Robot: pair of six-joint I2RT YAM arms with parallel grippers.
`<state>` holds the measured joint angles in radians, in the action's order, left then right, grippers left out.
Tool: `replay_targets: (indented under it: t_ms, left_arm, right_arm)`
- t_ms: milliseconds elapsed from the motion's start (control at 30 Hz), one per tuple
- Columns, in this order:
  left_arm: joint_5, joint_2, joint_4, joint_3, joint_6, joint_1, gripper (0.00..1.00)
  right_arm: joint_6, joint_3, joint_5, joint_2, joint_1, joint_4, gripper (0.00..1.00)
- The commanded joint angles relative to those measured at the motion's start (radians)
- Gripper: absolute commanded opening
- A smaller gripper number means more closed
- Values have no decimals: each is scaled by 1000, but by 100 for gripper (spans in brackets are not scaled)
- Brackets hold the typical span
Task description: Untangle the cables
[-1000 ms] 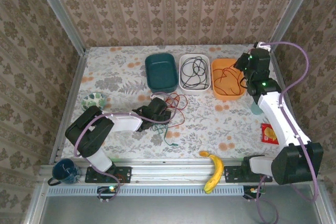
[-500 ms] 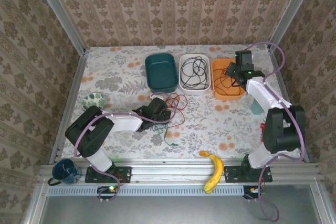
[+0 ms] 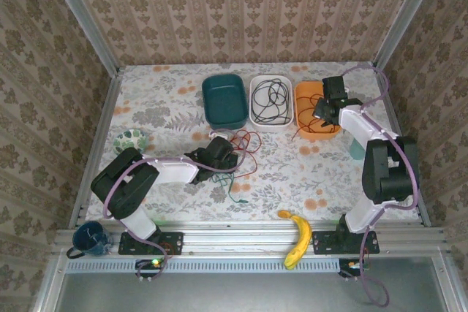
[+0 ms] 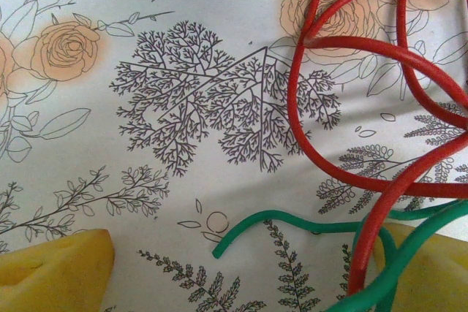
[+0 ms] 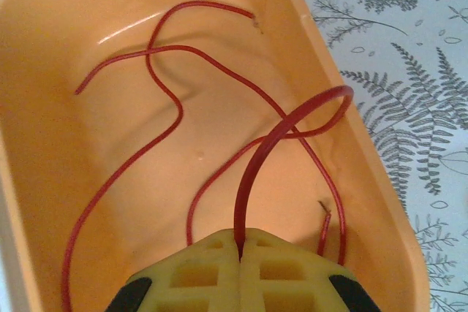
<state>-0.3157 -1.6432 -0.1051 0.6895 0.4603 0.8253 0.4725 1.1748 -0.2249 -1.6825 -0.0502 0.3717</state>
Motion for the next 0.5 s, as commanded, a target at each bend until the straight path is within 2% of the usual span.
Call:
replay_targets:
  t_ms: [0,67,300,467]
  left_arm:
    - [-31,-6,28,-8,12,6,93]
    - [-35,-1,28,-11,16,6,93]
    - [-40,5,27,-16,21,6,93]
    - [-37,-5,32,-7,17,7,92]
  right_arm:
    - [8,21,-46,1,5,-3,0]
    - [17,17,-38,13,10,-41,0]
    - [116,-78,-175,125,10,-235,0]
    - [94,-77,-199,158,9,-278,0]
